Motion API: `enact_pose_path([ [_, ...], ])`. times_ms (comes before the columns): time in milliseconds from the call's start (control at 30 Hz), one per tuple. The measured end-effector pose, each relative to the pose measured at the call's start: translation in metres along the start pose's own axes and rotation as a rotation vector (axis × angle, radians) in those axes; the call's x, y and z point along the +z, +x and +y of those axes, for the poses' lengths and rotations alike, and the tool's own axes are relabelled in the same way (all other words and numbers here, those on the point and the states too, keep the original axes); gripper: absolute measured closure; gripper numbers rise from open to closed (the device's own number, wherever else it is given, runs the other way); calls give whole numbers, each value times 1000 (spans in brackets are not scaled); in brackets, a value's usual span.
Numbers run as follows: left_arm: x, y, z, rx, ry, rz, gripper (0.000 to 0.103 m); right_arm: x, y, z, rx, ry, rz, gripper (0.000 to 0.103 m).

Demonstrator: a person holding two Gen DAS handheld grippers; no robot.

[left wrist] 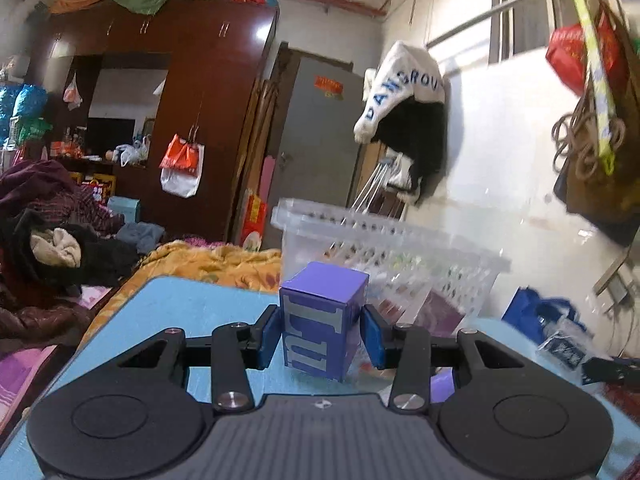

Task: Organize objects
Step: 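Carry both boxes over the white basket and open both tools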

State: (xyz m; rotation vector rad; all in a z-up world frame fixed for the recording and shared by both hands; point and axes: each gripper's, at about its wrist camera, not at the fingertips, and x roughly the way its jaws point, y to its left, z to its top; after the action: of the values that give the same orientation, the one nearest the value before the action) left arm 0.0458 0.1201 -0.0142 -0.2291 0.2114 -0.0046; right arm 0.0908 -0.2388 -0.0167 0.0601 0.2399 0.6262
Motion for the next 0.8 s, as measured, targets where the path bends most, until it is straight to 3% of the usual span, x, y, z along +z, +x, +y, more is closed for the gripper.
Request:
enact_pose_path([
  [267, 25, -6, -15, -34, 37, -86, 56, 37, 11, 6, 4, -56, -30, 71],
  [433, 65, 6, -33, -88, 84, -134, 56, 78, 37, 3, 65, -44, -34, 71],
  [500, 85, 18, -45, -123, 101, -155, 56, 97, 55, 7, 55, -52, -60, 71],
  [567, 102, 35, -53, -172, 132, -181, 56, 116, 84, 15, -11, -83, -72, 71],
  [667, 122, 74, -56, -133, 97, -100, 56, 131, 125, 17, -78, -109, -24, 71],
  [800, 120, 111, -55, -68, 96, -19, 56, 126, 148, 11, -72, -108, 14, 71],
])
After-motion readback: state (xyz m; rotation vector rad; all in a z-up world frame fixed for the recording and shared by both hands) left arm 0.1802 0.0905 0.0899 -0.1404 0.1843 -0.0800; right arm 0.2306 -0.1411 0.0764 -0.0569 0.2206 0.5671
